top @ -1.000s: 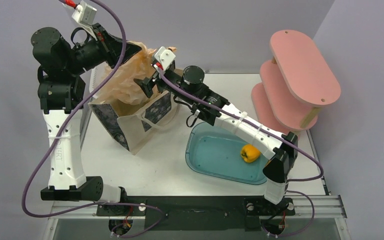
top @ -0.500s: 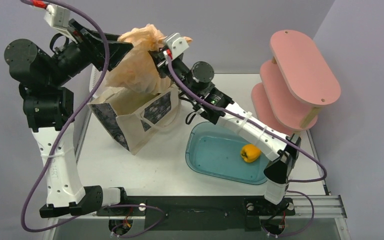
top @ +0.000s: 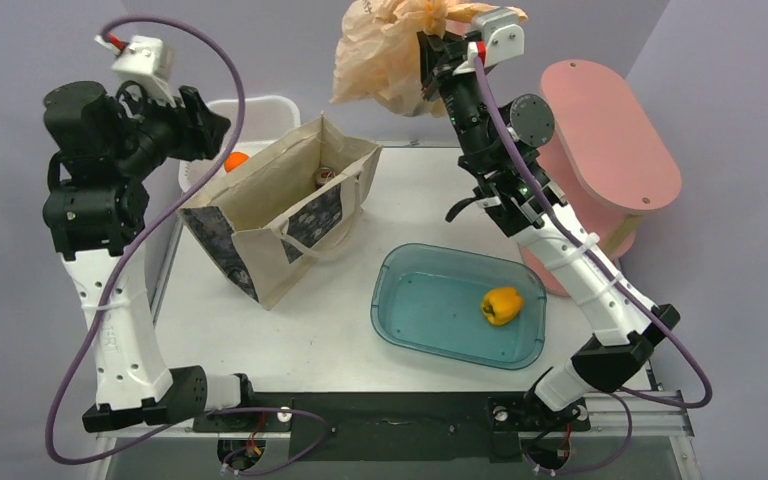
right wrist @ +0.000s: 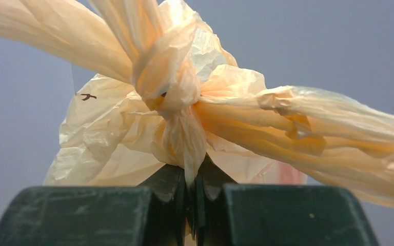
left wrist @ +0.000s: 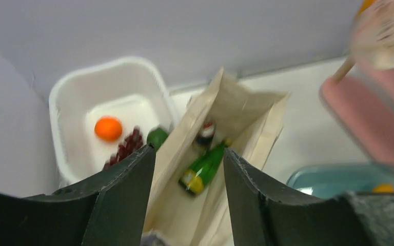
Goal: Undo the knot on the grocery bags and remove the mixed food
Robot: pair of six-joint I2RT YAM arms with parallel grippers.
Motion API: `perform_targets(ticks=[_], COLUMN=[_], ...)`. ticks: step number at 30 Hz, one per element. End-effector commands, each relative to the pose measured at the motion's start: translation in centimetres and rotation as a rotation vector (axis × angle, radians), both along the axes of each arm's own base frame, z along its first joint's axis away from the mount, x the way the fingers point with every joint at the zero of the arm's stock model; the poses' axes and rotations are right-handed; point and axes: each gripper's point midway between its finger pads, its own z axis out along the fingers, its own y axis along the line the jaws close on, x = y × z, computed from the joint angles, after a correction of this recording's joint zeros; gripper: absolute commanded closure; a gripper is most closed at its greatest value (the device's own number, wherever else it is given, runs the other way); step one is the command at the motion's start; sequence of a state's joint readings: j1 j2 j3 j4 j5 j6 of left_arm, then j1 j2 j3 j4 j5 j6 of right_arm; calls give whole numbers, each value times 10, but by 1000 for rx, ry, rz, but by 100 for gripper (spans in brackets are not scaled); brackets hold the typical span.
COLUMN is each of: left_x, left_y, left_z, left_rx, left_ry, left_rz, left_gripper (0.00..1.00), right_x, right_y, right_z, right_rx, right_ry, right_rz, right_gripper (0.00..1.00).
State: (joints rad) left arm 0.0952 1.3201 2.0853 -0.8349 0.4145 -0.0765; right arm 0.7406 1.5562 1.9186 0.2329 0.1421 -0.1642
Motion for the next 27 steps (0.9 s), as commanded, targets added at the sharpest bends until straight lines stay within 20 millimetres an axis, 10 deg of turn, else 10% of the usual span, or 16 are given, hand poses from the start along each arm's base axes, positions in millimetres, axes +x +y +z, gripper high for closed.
perform_targets(ticks=[1,6,12,16,21,27], left_x=[-27,-62,-106,-126,-145,-170], left_y=[32,33,-85,-110,-70,33], left_z=[-105,-124,-122,-163,-209,-295], left_rx=[282,327,192,312,568,983], left_ry=[373,391,318,382,520,764], left_rz=[16,-66,-682,-814,-794,-664], left_gripper=[51,46,45,44,46,50], right_x=[-23,-41,-50,-56,-61,-68], right_y=[-14,-23,-33,-42,-61,-77], right_z=[-3,-50,-120,-147,-168,-180], right_rx=[-48,-168,-282,-316,-303,-289], right_ry=[7,110,274,338,395,423], right_rz=[34,102,160,169,142,109], right_gripper=[100,100,100,100,100,100])
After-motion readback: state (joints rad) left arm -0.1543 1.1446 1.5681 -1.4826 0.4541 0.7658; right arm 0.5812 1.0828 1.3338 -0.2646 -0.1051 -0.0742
